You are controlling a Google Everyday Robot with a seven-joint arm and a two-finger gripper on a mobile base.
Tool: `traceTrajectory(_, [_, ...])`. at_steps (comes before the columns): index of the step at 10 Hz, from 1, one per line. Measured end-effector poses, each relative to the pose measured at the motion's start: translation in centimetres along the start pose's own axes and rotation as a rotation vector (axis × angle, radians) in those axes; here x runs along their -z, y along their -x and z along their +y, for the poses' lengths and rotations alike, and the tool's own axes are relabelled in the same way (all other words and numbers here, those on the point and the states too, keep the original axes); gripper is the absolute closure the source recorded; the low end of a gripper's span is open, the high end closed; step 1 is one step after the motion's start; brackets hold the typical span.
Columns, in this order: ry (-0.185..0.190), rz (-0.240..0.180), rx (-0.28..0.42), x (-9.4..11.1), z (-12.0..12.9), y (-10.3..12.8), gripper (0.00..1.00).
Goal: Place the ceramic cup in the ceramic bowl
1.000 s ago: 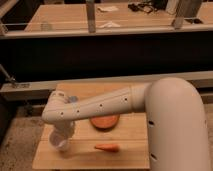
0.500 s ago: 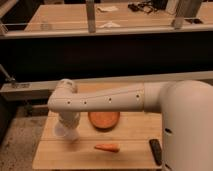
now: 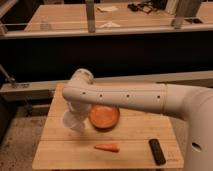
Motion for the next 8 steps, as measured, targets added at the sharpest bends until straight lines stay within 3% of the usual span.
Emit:
traceTrajectory(4, [-0.014, 0.007, -0.048, 0.6, 3.3, -1.1, 0.98])
traceTrajectory(8, [-0.014, -0.001, -0.079, -0.1, 6.7, -1.6, 0.98])
